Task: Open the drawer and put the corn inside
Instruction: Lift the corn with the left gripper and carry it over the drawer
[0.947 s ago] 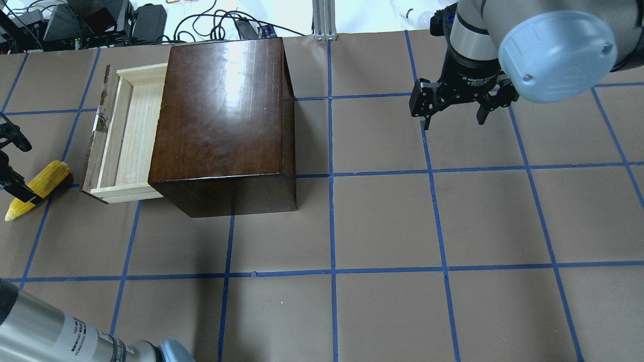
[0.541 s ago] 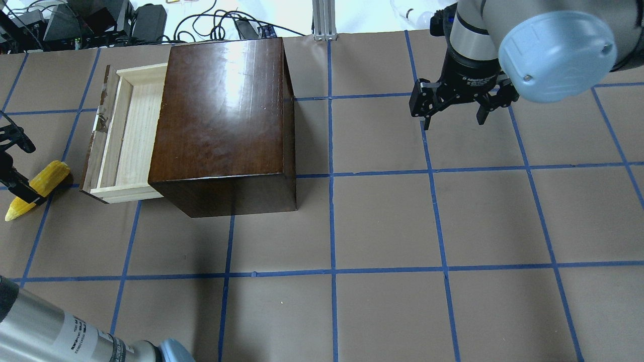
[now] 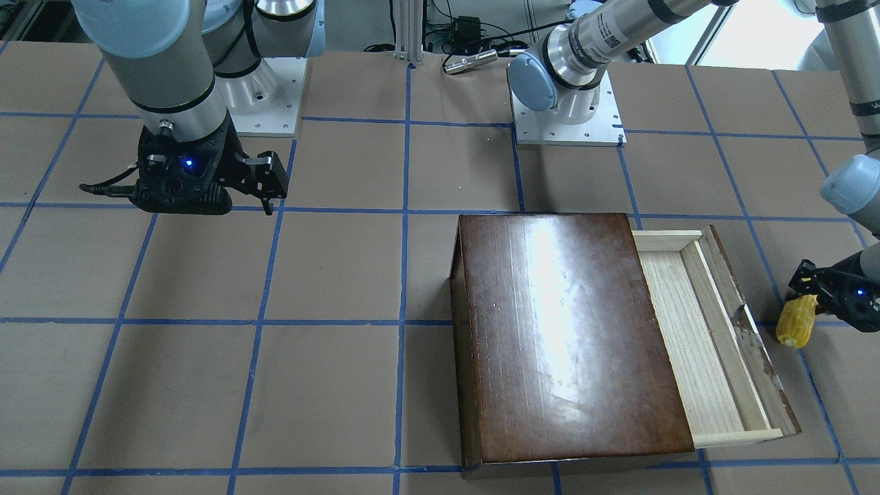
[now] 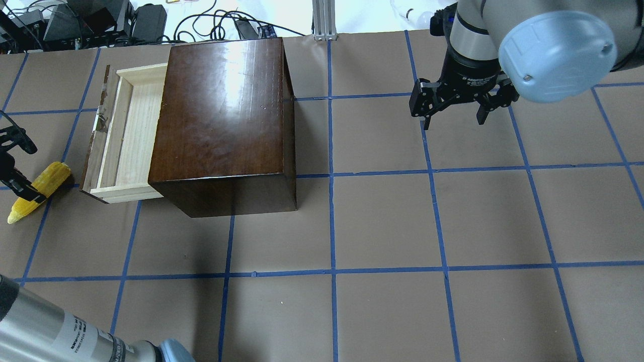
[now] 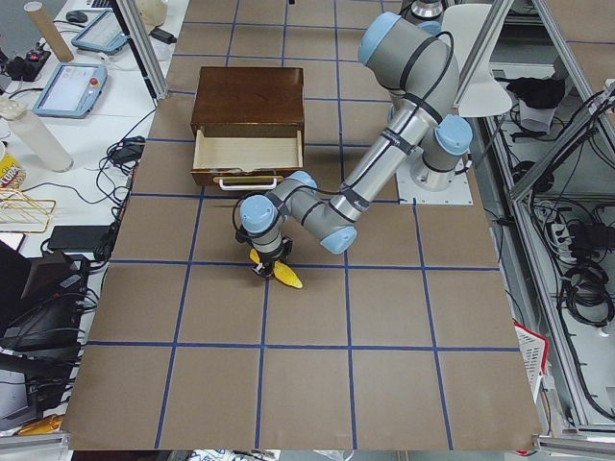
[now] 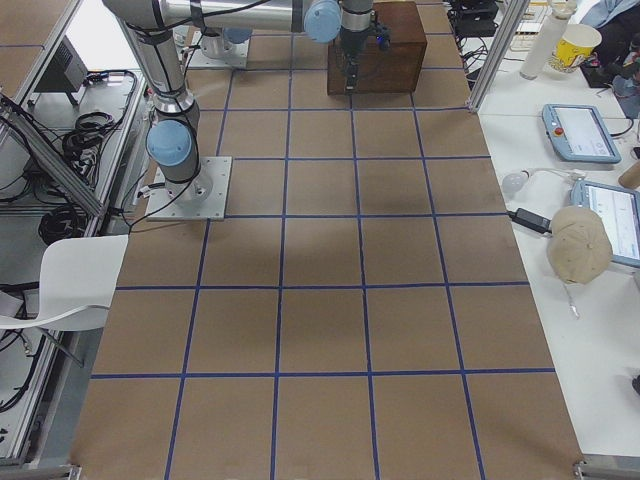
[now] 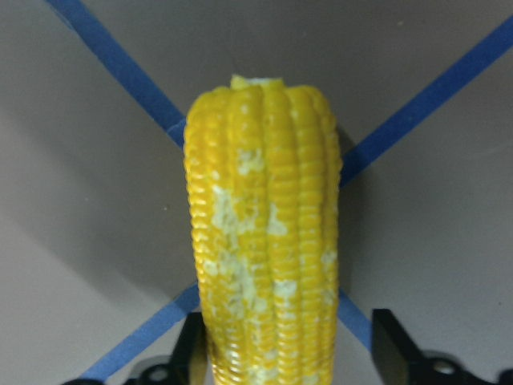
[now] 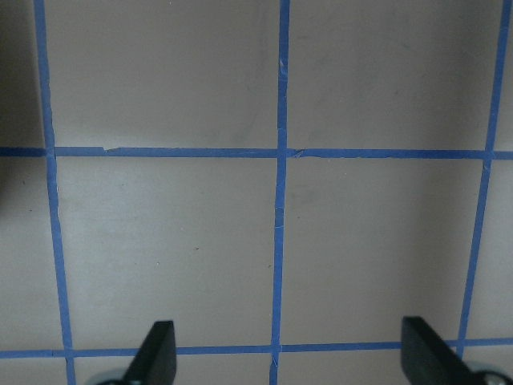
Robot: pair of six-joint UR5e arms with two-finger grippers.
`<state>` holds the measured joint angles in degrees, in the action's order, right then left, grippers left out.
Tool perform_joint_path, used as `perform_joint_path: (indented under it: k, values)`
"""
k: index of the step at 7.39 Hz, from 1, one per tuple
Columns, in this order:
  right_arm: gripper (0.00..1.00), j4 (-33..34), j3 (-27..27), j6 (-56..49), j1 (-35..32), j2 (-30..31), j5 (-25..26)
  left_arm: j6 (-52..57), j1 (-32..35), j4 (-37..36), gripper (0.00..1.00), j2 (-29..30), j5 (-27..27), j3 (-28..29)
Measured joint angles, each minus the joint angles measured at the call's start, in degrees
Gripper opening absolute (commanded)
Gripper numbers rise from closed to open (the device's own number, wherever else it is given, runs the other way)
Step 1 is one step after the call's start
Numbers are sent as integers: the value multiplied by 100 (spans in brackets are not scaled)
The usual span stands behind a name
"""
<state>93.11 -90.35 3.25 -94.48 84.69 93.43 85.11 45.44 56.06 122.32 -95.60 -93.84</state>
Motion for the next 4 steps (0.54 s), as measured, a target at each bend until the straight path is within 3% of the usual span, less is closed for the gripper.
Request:
perform_joint_path:
  k: [2,4]
  values:
    - [100,1,0,0,0,2,0,20,79,5,0,-99,-5,90]
    - [100,1,0,0,0,3,-2,-13,482,344,0,-328,-86,558]
